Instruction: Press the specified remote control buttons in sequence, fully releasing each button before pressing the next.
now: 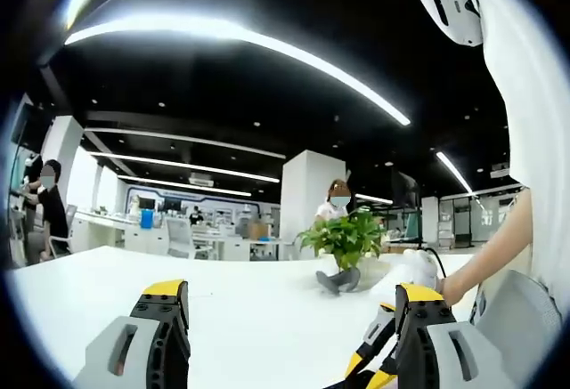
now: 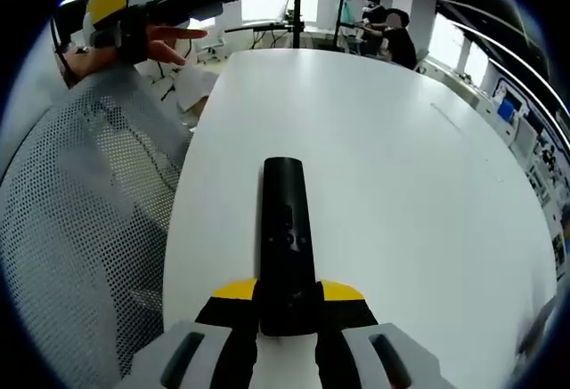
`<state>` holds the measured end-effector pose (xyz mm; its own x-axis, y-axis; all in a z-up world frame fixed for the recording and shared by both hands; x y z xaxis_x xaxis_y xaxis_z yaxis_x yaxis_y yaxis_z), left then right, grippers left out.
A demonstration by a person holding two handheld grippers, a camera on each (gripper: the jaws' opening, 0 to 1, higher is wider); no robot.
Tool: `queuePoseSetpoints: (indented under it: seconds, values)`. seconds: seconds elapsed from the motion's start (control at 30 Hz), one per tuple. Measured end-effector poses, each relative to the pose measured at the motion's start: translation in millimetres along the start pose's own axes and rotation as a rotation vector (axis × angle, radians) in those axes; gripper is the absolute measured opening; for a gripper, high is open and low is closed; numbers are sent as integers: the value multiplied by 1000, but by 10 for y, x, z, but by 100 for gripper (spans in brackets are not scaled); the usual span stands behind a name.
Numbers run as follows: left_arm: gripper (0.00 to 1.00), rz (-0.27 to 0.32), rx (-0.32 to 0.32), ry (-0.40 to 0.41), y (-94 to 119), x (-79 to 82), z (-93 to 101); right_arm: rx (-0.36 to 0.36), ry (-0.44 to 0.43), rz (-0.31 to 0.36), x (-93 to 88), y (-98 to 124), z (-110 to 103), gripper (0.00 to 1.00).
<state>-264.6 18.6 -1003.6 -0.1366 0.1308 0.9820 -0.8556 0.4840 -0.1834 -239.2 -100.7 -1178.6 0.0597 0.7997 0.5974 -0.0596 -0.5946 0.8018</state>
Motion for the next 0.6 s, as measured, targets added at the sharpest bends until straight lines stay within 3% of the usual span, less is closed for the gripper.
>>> queuePoseSetpoints:
  seconds: [0.6]
  values:
    - [100, -35, 6, -1, 6, -61, -16, 9, 11, -45, 12, -15, 286, 21]
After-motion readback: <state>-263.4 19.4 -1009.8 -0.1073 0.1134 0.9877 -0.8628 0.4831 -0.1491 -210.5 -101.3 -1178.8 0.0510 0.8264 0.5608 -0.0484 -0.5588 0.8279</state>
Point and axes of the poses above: the point that each gripper's makers call its tool centre point, and the gripper's own axes: y roughly backward along the fingers, z roughly to its right, x roughly out of its top, the point moved 2 cm from there along y, roughly backward along the fingers, and after that the axes turned 1 degree about z, right-handed, at the moved point
